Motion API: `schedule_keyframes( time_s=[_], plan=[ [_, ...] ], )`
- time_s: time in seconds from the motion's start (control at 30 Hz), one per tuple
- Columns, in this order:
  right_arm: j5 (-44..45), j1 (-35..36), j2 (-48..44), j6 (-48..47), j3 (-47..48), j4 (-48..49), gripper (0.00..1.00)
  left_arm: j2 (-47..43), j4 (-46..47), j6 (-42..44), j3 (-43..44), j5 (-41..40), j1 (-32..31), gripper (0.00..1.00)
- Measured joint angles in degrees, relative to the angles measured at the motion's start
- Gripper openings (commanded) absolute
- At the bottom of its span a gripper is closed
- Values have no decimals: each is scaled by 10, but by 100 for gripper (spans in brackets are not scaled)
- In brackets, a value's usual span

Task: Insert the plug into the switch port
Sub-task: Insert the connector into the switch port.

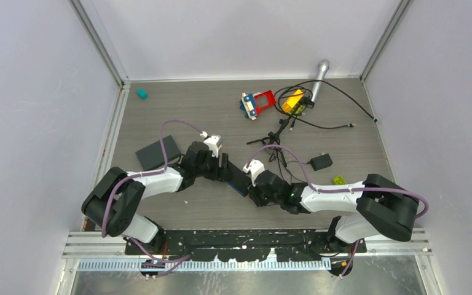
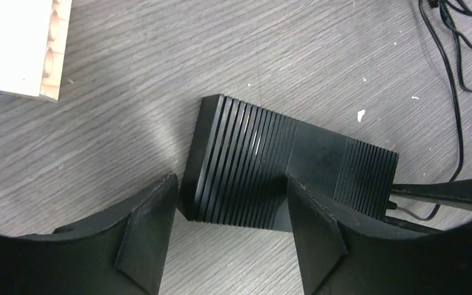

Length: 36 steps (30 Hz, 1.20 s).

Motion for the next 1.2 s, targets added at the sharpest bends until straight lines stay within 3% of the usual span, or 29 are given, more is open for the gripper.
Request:
schedule_keyframes(
  time_s=[0.27, 0.43, 0.63, 0.83, 1.07, 1.2],
  plan=[
    [2, 0, 6, -3, 5, 0, 19, 10, 1, -2, 11, 10, 0, 52],
    [2, 0, 11, -13, 11, -6, 3, 16, 3, 0, 18, 14, 2, 44],
    [2, 0, 24, -30, 32, -27, 1, 25, 6, 5, 29, 15, 8, 39],
    [2, 0, 37, -45, 49, -40, 26, 26, 10, 15, 30, 14, 11, 40],
    [-3, 3, 52, -39, 66, -50, 40, 25, 9, 15, 30, 3, 9, 45],
    [-5, 2, 49, -23, 64, -50, 41, 23, 1, 15, 32, -6, 5, 46]
  ],
)
